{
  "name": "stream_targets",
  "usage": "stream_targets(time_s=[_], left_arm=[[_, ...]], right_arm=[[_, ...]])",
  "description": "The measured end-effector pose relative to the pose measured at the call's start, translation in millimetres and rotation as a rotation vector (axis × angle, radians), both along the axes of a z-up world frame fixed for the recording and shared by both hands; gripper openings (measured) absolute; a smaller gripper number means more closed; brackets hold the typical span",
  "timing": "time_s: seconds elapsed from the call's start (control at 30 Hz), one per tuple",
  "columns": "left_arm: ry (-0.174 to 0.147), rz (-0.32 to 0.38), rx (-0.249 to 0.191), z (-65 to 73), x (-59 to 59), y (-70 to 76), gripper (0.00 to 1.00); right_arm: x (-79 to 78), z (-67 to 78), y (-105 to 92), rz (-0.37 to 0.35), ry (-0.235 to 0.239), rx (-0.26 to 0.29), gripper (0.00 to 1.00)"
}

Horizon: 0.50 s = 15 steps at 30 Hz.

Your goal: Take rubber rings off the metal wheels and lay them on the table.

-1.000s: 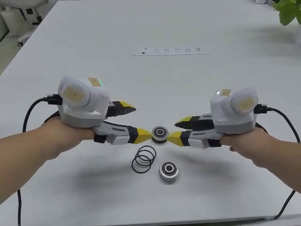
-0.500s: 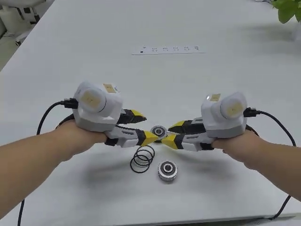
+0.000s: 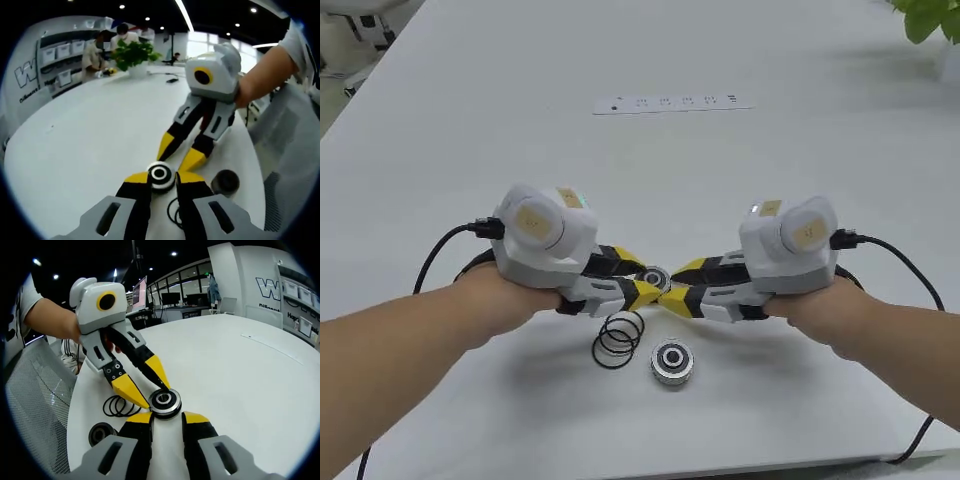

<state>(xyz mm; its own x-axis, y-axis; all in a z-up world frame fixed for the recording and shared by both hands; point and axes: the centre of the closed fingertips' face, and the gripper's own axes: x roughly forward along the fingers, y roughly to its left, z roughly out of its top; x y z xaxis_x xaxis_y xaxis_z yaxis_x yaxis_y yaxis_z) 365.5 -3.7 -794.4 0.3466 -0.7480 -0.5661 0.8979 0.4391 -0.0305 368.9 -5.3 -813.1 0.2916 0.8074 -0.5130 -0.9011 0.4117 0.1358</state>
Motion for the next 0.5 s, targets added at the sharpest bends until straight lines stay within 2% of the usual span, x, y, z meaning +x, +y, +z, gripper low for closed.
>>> stream_targets(time_s=[0.23, 0.5], left_arm=[[-0.010, 0.004, 0.012, -1.0, 0.3, 0.4, 0.18], [-0.020, 0.039, 0.015, -2.7, 5.2, 0.9, 0.13]], right_arm=[[-2.3, 0.0, 0.8, 0.000, -0.003, 0.002, 0.17], [-3.4, 0.1, 0.9, -0.001, -0.009, -0.006, 0.16]])
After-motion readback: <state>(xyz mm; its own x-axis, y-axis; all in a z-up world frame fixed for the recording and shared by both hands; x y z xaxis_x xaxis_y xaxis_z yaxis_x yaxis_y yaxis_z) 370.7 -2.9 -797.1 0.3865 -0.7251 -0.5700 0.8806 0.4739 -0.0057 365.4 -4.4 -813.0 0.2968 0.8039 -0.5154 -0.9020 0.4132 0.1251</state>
